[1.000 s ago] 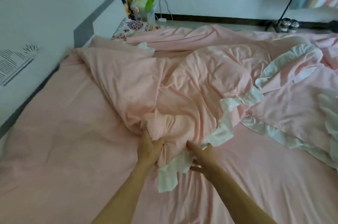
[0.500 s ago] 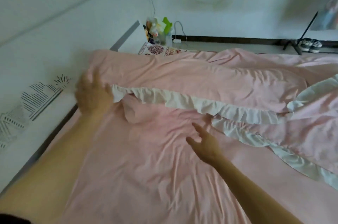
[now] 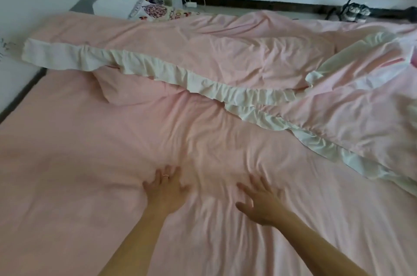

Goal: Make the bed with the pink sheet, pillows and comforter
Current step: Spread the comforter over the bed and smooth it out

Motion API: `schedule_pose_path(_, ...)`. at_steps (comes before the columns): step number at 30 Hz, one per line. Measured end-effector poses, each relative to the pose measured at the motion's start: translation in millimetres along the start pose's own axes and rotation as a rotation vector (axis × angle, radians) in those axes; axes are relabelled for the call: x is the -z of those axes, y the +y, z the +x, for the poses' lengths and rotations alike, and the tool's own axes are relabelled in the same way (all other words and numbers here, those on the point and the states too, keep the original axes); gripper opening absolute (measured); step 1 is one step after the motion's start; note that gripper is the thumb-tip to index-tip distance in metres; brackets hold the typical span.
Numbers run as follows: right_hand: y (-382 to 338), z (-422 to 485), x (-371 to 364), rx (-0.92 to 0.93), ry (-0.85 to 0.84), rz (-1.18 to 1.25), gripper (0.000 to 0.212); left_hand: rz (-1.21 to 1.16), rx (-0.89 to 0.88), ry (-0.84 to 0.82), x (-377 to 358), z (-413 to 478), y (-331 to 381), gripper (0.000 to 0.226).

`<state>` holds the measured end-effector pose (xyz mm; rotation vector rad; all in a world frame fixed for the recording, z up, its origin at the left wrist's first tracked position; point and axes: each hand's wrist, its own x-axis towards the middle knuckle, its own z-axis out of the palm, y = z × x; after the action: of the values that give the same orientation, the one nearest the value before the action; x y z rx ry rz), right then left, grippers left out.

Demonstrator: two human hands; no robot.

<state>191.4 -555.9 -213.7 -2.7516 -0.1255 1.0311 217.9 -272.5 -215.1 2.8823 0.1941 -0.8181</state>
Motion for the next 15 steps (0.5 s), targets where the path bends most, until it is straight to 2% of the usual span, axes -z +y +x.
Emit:
schedule_pose_path(3, 52, -49, -24, -0.003, 0.018, -0.076, 0.071, -0.043, -0.055, 0.082, -61, -47, 61, 0.078)
schedule_pose_path(6, 113, -105, -69, 0.007, 0.162, -0.069, 0.071, -0.015, -0.153, 0.057, -111, -95, 124, 0.078)
schedule_pose_path(9, 197, -179, -130, -0.306, 0.150, 0.028, 0.072, -0.005, -0.328, 0.027, -158, -144, 187, 0.076)
schedule_pose_path(11, 256, -235, -177, -0.447, 0.175, 0.087, 0.076, 0.056, -0.418, 0.025, -185, -176, 219, 0.076)
schedule_pose_path(13, 298, -278, -212, -0.440, 0.253, 0.248, 0.085, 0.116, -0.475, 0.019, -204, -200, 242, 0.071)
schedule_pose_path(15, 320, -295, -242, -0.537, 0.308, 0.377, 0.098, 0.158, -0.504, -0.002, -215, -220, 260, 0.068)
